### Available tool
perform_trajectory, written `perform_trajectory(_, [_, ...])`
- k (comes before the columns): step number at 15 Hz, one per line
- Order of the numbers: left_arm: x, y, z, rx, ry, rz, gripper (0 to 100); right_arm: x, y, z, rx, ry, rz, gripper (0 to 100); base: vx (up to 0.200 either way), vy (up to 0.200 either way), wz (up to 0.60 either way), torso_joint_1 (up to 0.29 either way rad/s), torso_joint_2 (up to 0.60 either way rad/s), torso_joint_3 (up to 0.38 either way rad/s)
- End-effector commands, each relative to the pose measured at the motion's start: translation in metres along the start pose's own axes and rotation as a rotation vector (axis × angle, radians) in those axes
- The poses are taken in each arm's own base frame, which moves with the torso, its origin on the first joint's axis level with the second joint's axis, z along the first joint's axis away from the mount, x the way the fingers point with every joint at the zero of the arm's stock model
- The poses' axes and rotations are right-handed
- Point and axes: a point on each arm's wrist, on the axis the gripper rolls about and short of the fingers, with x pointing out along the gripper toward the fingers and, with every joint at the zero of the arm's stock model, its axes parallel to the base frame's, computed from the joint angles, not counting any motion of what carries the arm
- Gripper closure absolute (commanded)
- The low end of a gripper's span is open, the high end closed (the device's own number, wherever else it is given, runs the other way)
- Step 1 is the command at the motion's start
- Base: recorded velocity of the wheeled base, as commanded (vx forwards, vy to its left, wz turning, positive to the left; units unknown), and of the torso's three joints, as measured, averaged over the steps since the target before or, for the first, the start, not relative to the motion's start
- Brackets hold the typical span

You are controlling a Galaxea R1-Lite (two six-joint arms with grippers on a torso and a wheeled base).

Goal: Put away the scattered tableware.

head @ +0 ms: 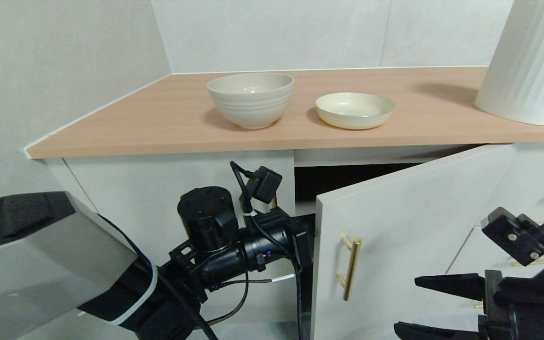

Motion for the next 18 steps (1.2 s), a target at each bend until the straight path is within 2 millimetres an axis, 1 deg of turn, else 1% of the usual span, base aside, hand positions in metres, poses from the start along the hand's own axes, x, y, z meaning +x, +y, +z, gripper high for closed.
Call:
perform_trajectory(1, [0.006, 0.001, 0.007, 0.063, 0.006, 0.003, 100, -0.019, 0.008, 0.002, -0.014, -0.032, 0.014, 0, 0.0, 0.0, 0.0, 0.0, 0.0, 0.0])
perform_trajectory(2, [0.006, 0.002, 0.002, 0.108, 0.032, 0.014, 100, -0.019, 0.008, -0.001, -0.006, 0.001, 0.007, 0, 0.0, 0.0, 0.0, 0.0, 0.0, 0.0])
perform_trajectory(4, [0.006, -0.003, -0.004, 0.127, 0.051, 0.016, 100, -0.018, 0.007, -0.003, 0.0, 0.02, 0.002, 0, 0.0, 0.0, 0.0, 0.0, 0.0, 0.0])
perform_trajectory(7, [0.007, -0.011, -0.005, 0.13, 0.055, -0.006, 100, -0.015, 0.006, -0.004, 0.001, 0.034, 0.001, 0, 0.0, 0.0, 0.0, 0.0, 0.0, 0.0])
perform_trajectory(11, [0.009, -0.011, -0.007, 0.129, 0.056, -0.001, 100, -0.015, 0.006, -0.004, 0.0, 0.034, 0.002, 0, 0.0, 0.0, 0.0, 0.0, 0.0, 0.0])
perform_trajectory(17, [0.011, -0.009, -0.009, 0.126, 0.061, 0.002, 100, -0.015, 0.006, -0.005, -0.003, 0.038, 0.004, 0, -0.2, 0.0, 0.0, 0.002, 0.0, 0.002])
perform_trajectory(18, [0.011, -0.009, -0.01, 0.126, 0.062, 0.003, 100, -0.015, 0.006, -0.006, -0.003, 0.039, 0.004, 0, 0.0, 0.0, 0.0, 0.0, 0.0, 0.0])
